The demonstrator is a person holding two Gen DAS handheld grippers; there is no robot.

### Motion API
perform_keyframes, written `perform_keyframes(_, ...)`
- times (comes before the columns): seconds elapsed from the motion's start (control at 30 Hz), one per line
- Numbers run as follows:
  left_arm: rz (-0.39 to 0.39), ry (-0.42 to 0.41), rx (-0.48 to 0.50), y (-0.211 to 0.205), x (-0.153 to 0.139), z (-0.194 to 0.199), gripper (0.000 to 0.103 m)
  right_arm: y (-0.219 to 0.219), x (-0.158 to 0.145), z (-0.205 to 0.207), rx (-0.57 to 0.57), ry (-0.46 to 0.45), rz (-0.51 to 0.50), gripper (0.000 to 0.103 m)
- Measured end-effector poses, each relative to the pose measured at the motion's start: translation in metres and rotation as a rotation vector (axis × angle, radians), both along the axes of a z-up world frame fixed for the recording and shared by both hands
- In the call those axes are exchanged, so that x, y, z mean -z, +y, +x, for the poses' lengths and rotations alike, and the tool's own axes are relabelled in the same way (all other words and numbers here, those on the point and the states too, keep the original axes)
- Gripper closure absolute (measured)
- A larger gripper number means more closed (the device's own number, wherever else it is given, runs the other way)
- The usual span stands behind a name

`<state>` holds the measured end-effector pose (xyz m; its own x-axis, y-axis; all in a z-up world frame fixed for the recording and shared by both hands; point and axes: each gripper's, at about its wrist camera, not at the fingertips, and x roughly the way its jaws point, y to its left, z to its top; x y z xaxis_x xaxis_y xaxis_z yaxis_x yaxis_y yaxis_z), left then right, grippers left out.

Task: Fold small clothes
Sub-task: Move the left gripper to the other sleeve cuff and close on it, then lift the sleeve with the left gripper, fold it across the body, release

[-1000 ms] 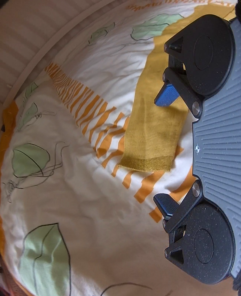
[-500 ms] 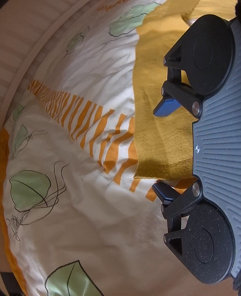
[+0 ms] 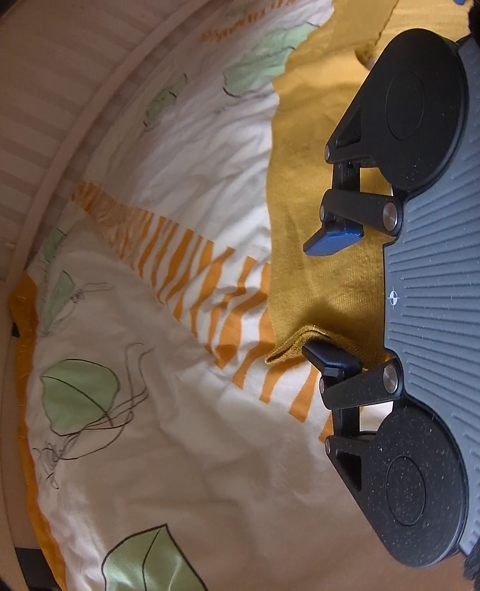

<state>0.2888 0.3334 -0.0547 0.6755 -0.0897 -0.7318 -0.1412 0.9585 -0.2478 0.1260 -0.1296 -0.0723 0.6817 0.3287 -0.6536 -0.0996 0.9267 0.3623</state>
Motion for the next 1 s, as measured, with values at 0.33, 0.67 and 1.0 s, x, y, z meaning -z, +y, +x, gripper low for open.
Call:
perform_keyframes(0.33,0.064,0.027,-0.058,-0.004,0.010,0.009,0.056,-0.006,0.000,-0.003,0.006,0.005,0.005,0.003)
perform_keyframes(0.67,-0.156,-0.067,-0.054,-0.012,-0.050,-0.005,0.097,-0.020,0.004,-0.005,0.016,0.003,0.044,0.003)
perform_keyframes(1.0,-0.192,-0.233,0.196,-0.143,-0.177,0.007,0.097,-0.052,-0.002,-0.030,0.065,-0.031,0.071,0.003)
